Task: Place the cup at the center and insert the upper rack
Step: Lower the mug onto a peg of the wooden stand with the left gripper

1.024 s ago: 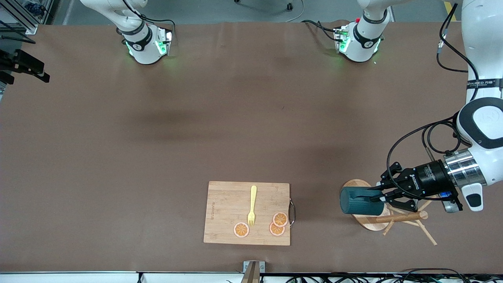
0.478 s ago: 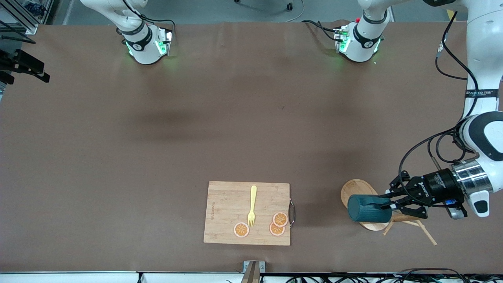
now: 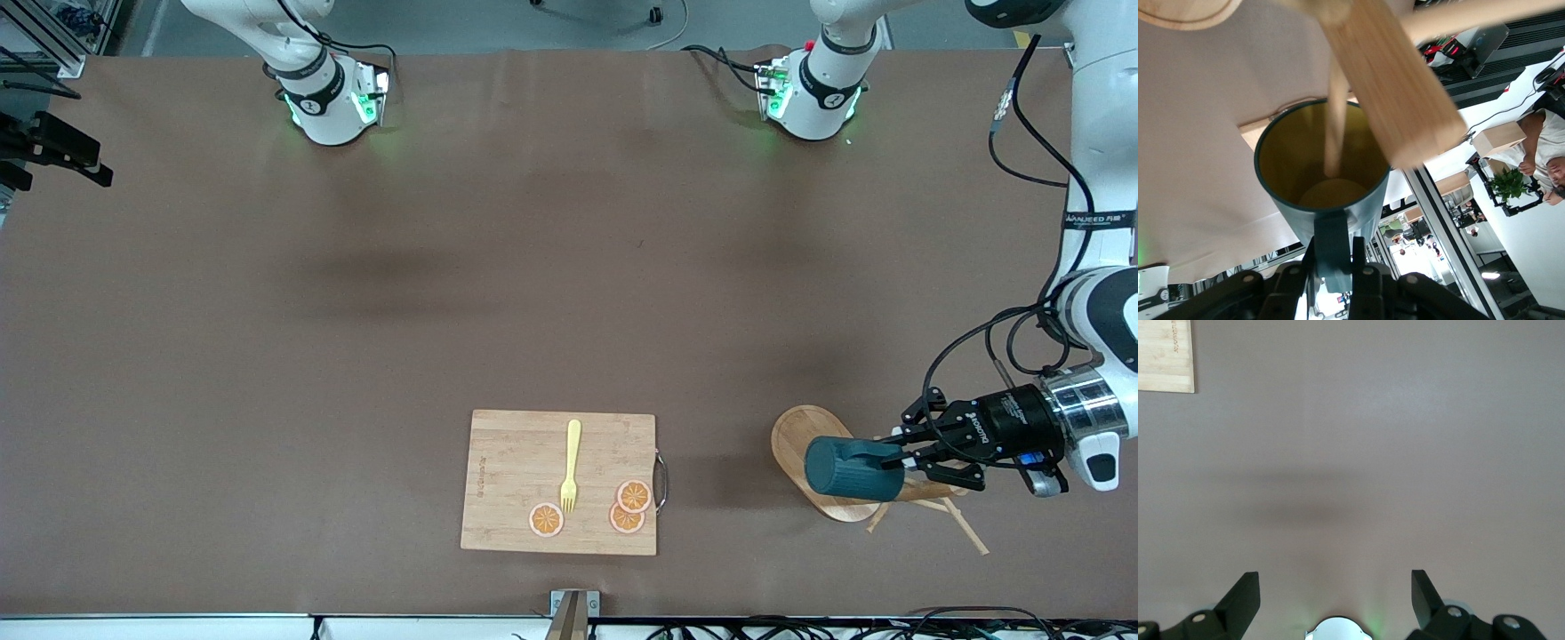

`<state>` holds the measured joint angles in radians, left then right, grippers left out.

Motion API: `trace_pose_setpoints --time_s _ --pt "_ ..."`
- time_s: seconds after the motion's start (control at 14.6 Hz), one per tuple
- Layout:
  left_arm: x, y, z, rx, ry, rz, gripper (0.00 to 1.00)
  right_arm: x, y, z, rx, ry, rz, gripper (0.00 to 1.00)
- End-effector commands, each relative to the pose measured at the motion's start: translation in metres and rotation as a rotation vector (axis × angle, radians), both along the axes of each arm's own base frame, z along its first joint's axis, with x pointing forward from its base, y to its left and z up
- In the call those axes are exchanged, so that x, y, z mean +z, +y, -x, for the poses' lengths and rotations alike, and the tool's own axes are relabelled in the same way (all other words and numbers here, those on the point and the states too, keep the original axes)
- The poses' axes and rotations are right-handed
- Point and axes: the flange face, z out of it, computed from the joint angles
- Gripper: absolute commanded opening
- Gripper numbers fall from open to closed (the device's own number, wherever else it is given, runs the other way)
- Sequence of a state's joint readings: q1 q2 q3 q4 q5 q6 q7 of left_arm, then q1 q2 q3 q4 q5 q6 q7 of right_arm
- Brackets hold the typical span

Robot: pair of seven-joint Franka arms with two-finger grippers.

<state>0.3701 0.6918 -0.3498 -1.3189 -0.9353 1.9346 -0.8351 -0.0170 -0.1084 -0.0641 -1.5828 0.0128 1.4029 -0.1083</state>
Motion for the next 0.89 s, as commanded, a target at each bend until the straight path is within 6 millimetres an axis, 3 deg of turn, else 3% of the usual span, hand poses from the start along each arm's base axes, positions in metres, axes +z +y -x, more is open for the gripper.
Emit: trace_pose_setpoints --time_s 0.0,0.55,0.82 --pt "-0.002 0.013 0.003 -0.023 -0.033 0.048 0.04 0.002 0.000 0.008 0.009 -0.010 0.004 1.00" --pt "-0.034 0.040 0.007 -0.063 -0.095 0.063 0.06 0.002 0.001 0.008 0.011 -0.013 0.004 1.00" --pt "-0.032 0.045 0.007 -0.058 -0.097 0.063 0.07 0.002 0.000 0.008 0.009 -0.013 0.004 1.00"
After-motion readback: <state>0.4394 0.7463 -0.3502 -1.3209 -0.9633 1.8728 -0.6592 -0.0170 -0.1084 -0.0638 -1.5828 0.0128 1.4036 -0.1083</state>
